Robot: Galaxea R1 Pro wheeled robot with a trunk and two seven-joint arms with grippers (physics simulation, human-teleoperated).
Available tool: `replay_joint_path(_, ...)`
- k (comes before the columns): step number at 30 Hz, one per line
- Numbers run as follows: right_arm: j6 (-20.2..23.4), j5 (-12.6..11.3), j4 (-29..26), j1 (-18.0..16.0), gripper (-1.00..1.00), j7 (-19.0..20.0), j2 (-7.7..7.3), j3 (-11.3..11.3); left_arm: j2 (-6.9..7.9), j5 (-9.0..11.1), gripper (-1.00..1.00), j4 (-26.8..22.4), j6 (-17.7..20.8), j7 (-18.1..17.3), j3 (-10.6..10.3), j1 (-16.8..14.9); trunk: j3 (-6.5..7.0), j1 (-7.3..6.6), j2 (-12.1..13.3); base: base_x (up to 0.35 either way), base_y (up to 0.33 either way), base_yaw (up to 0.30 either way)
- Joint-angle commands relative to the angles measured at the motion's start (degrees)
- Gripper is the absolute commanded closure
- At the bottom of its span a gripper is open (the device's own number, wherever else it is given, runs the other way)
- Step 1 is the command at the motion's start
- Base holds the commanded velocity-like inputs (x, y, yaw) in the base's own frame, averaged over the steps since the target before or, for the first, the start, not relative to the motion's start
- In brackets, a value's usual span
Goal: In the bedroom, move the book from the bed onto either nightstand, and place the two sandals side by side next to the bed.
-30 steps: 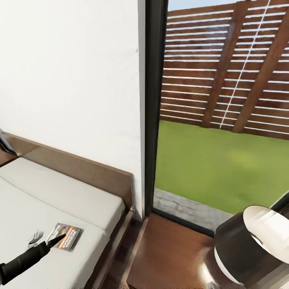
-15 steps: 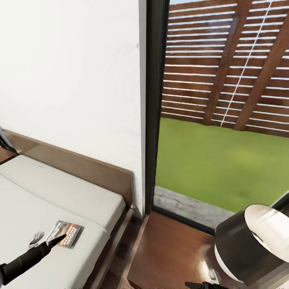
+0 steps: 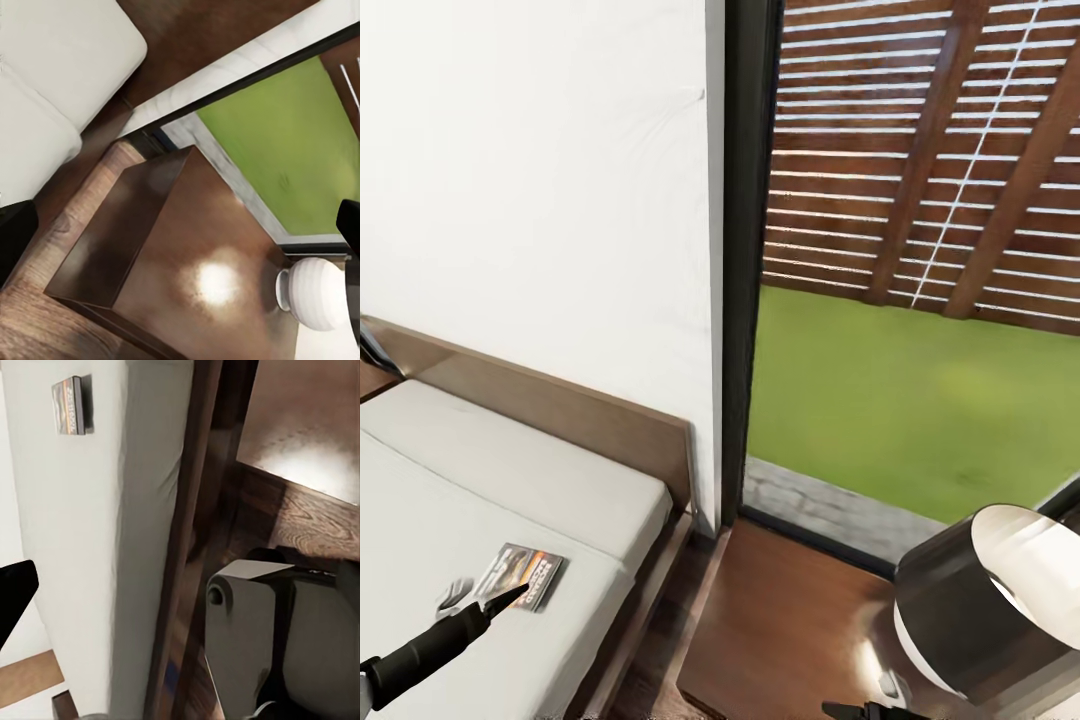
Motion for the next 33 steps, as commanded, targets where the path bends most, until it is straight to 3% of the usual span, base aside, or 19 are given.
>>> replay_joint_path(1,0.58,-0.1,0.01,-0.03,-1.0,0.18,0.0,-0.2,0.01,0.23,-1.0,0.01,0.56,-0.19,0.11,-0.05,-0.19,0.03,-0.11,0.0,0.0,0.0)
replay_joint_path(6,0.57,-0.08,0.06,-0.03,-1.0,0.11,0.0,-0.2,0.39,0.21,-1.0,-0.44,1.04,-0.49,0.24,-0.18,-0.62,0.03,-0.11,0.0,0.0,0.0)
replay_joint_path(10,0.57,-0.07,0.07,-0.03,-1.0,0.08,0.06,-0.2,1.01,0.19,-1.0,-3.18,4.89,-0.41,0.26,-1.58,-0.97,0.03,-0.11,0.0,0.0,0.0)
replay_joint_path(11,0.57,-0.07,0.07,-0.01,-1.0,0.07,0.08,-0.2,1.19,0.12,-1.0,-7.54,11.14,1.53,0.27,-4.81,-1.05,0.03,-0.11,0.0,0.0,0.0)
replay_joint_path(13,0.57,-0.07,0.08,0.0,-1.0,0.07,0.09,-0.2,1.2,0.19,-1.0,-10.04,15.93,5.24,0.27,-7.89,-1.23,0.03,-0.11,0.0,0.0,0.0)
replay_joint_path(14,0.57,-0.07,0.08,-0.02,-1.0,0.07,0.09,-0.2,1.1,0.35,-1.0,-11.35,19.49,9.82,0.27,-11.01,-1.31,0.03,-0.11,0.0,0.0,0.0)
replay_joint_path(15,0.57,-0.07,0.08,-0.02,-1.0,0.09,0.09,-0.2,1.07,0.42,-1.0,-11.61,20.28,11.28,0.27,-12.07,-1.4,0.03,-0.11,0.0,0.0,0.0)
replay_joint_path(17,0.57,-0.07,0.08,-0.02,-1.0,0.09,0.09,-0.2,0.94,0.82,-1.0,-12.19,22.66,17.07,0.27,-17.04,-1.57,0.03,-0.11,0.0,0.0,0.0)
replay_joint_path(21,0.57,-0.07,0.06,-0.03,-1.0,0.13,0.08,-0.2,0.88,1.27,-1.0,-12.16,23.35,19.0,0.9,-18.82,-1.91,0.03,-0.11,0.0,0.0,0.0)
replay_joint_path(26,0.57,-0.07,0.06,-0.03,-1.0,0.15,0.06,-0.2,0.63,2.75,-1.0,-9.46,23.42,19.48,6.13,-19.01,-2.34,0.03,-0.11,0.0,0.0,0.0)
replay_joint_path(27,0.57,-0.07,0.05,-0.03,-1.0,0.16,0.05,-0.2,0.61,2.92,-1.0,-7.59,23.35,19.49,8.38,-18.92,-2.43,0.03,-0.11,0.0,0.0,0.0)
replay_joint_path(28,0.57,-0.07,0.06,-0.03,-1.0,0.16,0.07,-0.2,0.59,3.05,-1.0,-4.72,23.16,19.46,12.2,-18.85,-2.52,0.03,-0.11,0.0,0.0,0.0)
replay_joint_path(30,0.57,-0.07,0.04,-0.03,-1.0,0.16,0.06,-0.2,0.58,3.01,-1.0,-2.6,22.6,19.48,15.67,-18.77,-2.69,0.03,-0.11,0.0,0.0,0.0)
replay_joint_path(33,0.57,-0.07,0.06,-0.03,-1.0,0.19,0.02,-0.2,0.5,2.84,-1.0,-1.36,20.81,19.57,17.13,-18.76,-2.95,0.03,-0.11,0.0,0.0,0.0)
